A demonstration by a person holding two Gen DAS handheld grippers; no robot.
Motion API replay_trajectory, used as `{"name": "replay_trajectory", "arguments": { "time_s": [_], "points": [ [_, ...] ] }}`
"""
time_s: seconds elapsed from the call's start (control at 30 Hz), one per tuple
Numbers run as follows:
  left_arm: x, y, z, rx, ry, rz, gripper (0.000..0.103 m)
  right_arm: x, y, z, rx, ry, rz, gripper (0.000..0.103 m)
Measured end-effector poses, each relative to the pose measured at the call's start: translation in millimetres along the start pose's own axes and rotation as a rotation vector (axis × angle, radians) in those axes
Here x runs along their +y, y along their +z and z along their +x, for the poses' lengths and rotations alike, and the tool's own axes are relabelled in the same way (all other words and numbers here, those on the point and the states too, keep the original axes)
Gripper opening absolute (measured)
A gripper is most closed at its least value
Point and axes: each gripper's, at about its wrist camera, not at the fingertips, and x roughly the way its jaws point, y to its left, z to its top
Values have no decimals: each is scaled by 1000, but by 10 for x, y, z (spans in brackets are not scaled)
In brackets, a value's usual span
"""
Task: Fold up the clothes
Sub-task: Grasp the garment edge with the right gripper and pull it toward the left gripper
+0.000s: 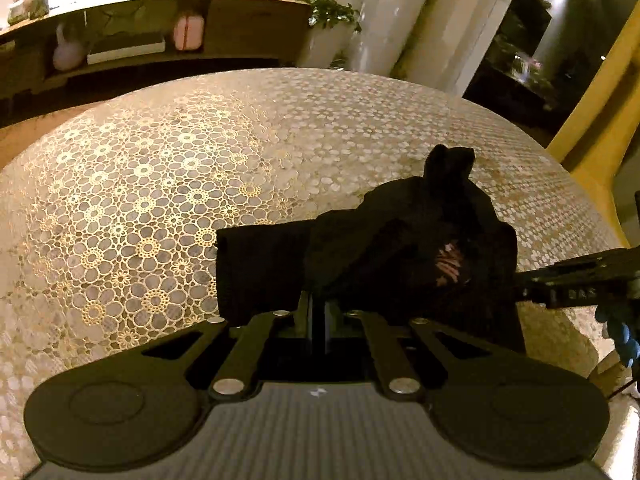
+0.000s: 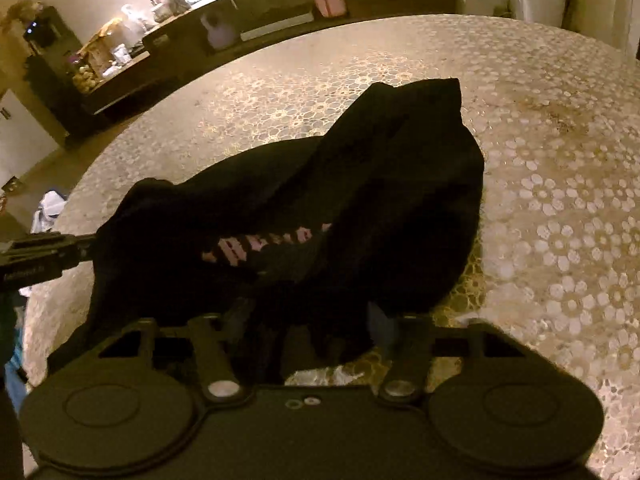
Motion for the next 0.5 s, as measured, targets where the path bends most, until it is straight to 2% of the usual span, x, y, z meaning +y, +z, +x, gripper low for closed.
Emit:
{"name": "replay_trajectory", "arguments": {
  "time_s": [0.13,0.23,0.37,0.5],
  "points": [
    [81,1,-32,-14,-2,-8,4,-85,56,-108,-1,-59,-25,103],
    [148,64,-60,-34,19,-12,4,-188,140,-350,-38,-168,-108,103],
    [227,131,-99,-46,33,-15,4,-584,316,-707,-74,-391,-177,103],
    [244,149,-67,-40,33,-6,4,-1123,513,-874,-78,-625,-172,103]
  ]
}}
